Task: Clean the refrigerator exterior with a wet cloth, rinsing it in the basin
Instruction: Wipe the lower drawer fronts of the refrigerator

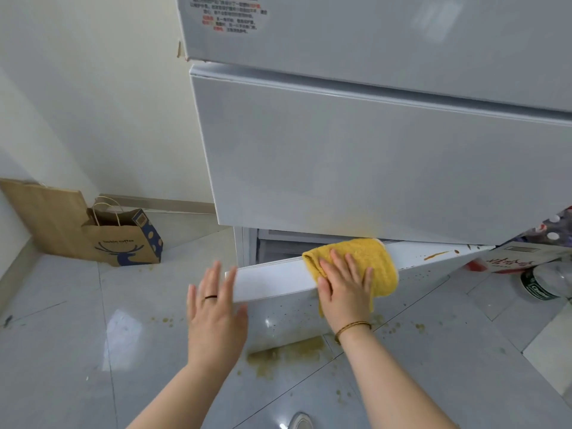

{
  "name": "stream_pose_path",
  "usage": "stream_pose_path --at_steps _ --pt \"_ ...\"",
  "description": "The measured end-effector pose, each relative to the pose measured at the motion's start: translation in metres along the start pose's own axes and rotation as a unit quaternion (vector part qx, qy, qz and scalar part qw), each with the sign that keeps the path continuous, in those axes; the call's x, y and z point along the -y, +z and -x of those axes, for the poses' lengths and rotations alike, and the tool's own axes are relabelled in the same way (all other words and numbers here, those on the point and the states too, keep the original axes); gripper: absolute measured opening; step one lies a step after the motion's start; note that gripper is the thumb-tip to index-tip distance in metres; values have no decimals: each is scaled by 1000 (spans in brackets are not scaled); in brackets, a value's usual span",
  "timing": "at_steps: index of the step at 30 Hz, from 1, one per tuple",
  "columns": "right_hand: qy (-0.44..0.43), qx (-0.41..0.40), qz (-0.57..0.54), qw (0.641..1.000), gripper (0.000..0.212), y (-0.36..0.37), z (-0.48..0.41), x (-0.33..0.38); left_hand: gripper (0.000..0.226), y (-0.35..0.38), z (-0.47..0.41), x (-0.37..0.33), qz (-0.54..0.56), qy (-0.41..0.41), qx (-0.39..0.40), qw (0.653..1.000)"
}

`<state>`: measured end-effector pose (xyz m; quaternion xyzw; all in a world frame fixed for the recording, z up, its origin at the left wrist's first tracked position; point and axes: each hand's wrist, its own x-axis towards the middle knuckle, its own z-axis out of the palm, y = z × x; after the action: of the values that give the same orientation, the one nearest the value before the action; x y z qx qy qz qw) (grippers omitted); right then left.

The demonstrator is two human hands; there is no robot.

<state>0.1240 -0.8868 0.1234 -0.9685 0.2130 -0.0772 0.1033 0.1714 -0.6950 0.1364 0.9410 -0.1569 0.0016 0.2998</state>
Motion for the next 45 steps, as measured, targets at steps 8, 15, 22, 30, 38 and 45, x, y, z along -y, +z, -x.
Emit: stream_pose_path --at_steps 8,15,22,30,38,45 --pt "-122 -93 -45 987 27 -3 -2 -85 105 45 12 -58 -223 118 171 952" --pt "-81 -116 -42 989 37 -34 -20 -186 88 46 14 -87 -270 44 215 938" --pt "-68 -138 -62 986 33 -39 -22 -221 73 55 16 -102 -273 65 207 937" --pt "1 -128 -67 989 35 -50 -34 -245 115 71 27 -88 -292 144 169 930" --pt "124 -170 -158 965 24 -33 -29 -186 102 71 17 -85 -319 166 177 916" --pt "-17 -108 -99 989 47 -25 -16 -191 105 78 1 -75 -310 197 106 924"
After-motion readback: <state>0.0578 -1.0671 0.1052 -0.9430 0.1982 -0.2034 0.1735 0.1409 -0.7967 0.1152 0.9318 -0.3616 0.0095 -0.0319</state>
